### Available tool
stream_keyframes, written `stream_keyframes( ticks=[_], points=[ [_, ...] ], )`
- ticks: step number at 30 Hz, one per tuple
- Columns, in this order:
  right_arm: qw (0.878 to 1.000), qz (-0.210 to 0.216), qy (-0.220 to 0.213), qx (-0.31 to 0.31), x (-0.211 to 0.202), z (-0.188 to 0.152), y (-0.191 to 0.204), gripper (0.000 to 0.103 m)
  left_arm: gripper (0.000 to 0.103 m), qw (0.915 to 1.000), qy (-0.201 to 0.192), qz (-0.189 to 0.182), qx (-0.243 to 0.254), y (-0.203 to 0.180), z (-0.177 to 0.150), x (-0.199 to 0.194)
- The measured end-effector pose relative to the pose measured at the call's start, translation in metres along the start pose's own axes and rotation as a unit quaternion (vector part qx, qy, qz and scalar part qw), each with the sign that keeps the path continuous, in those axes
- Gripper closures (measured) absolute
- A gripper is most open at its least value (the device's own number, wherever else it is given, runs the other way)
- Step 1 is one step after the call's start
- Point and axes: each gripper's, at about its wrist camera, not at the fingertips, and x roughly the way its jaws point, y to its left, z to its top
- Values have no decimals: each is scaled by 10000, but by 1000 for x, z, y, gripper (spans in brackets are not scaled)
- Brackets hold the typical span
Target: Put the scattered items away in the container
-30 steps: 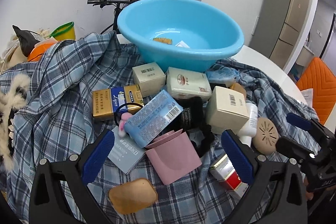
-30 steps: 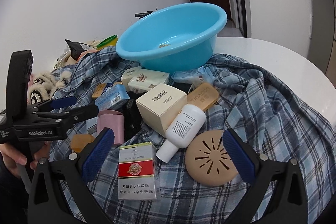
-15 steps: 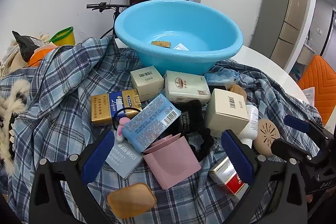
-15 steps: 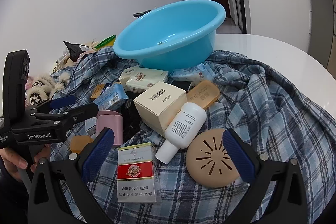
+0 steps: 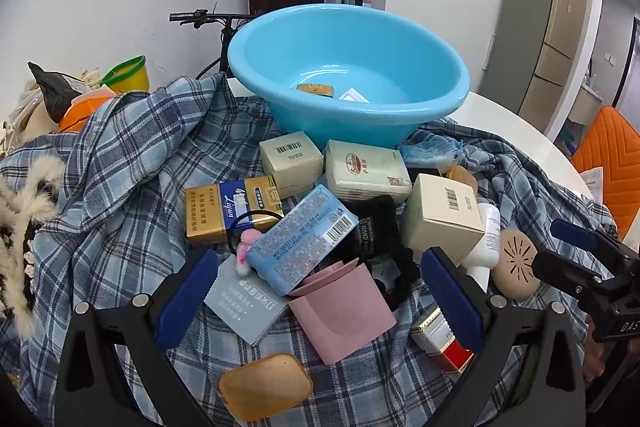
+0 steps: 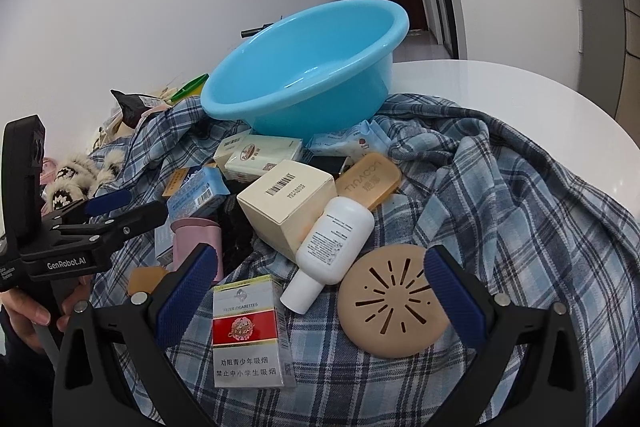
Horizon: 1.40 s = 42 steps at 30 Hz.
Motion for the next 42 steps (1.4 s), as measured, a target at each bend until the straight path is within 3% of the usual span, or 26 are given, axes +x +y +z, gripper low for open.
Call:
stream_keyframes(
  ticks=[3,9,13,18,23,31,39,42],
  points=[
    [10000,-5,-19,1,-1,-1,0,0,0,9999,92,-80,37,-2,0,2],
    [9999,-100,-4,96,-1,1,-4,0,0,9995,-268,13,170,-2,-3,-7],
    [9997,-218,115,76,0,2,-1,0,0,9992,-261,-84,275,-3,-8,-6],
    [9984,-422,268,-261,-4,1,12,0,0,9982,-443,42,394,3,-13,-11],
    [9974,-517,138,-487,-11,4,17,0,0,9978,-548,94,359,17,-21,-19],
    [9970,-648,248,-353,-6,4,3,0,0,9964,61,-385,750,9,-30,-1],
    [9962,-639,423,-407,3,-2,0,0,0,9924,519,-695,878,6,-26,15],
    [9966,-613,431,-332,4,-3,-3,0,0,9919,599,-654,906,1,-31,19]
  ],
)
